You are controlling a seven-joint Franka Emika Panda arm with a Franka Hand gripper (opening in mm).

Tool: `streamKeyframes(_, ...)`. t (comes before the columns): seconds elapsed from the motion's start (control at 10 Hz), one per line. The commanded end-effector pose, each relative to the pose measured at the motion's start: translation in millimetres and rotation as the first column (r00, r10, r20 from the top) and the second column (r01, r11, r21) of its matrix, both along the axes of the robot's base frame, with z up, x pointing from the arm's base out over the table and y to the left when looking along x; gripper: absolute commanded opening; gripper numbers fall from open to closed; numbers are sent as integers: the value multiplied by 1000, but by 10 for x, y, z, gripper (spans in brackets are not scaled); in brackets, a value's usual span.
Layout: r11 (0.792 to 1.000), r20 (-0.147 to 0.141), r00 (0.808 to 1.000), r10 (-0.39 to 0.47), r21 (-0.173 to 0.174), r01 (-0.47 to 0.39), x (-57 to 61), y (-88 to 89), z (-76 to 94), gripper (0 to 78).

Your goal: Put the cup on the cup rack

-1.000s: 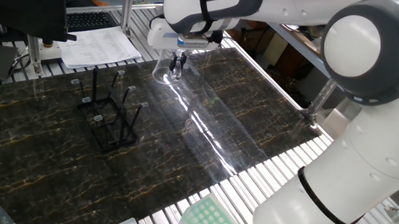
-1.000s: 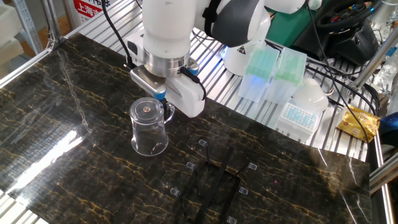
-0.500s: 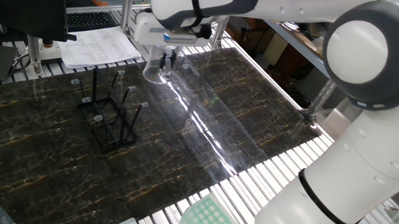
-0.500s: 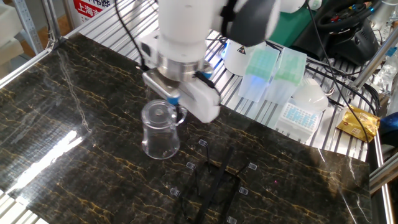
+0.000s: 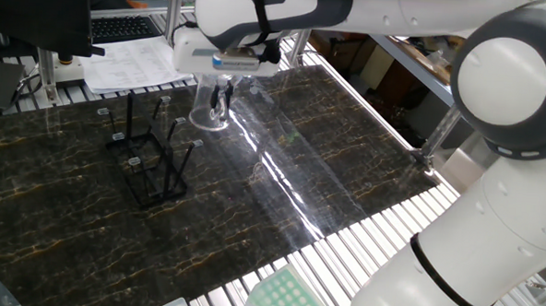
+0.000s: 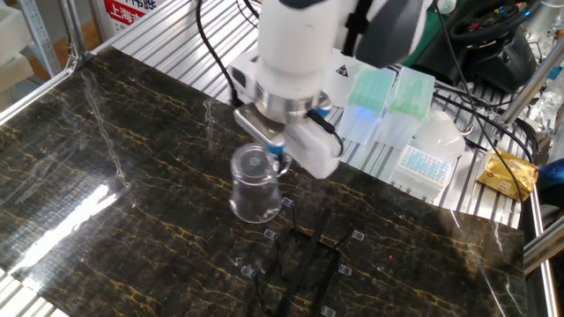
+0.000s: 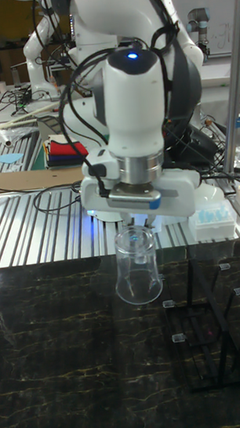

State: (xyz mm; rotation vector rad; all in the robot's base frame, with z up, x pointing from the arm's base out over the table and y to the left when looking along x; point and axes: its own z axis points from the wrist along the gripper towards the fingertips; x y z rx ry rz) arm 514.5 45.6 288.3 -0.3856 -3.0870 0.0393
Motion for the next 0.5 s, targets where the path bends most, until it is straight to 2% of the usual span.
streamKeyframes(0.1, 1000, -50, 999, -6, 8, 6, -159, 232, -51, 11)
streamKeyframes(0.3, 1000, -66, 998, -4, 8, 4, -211, 284, -56, 11)
streamKeyframes(0.4, 1000, -89, 996, -5, 6, 6, -245, 299, -77, 11)
streamKeyframes(0.5, 1000, -93, 996, -3, 10, 4, -265, 308, -87, 11)
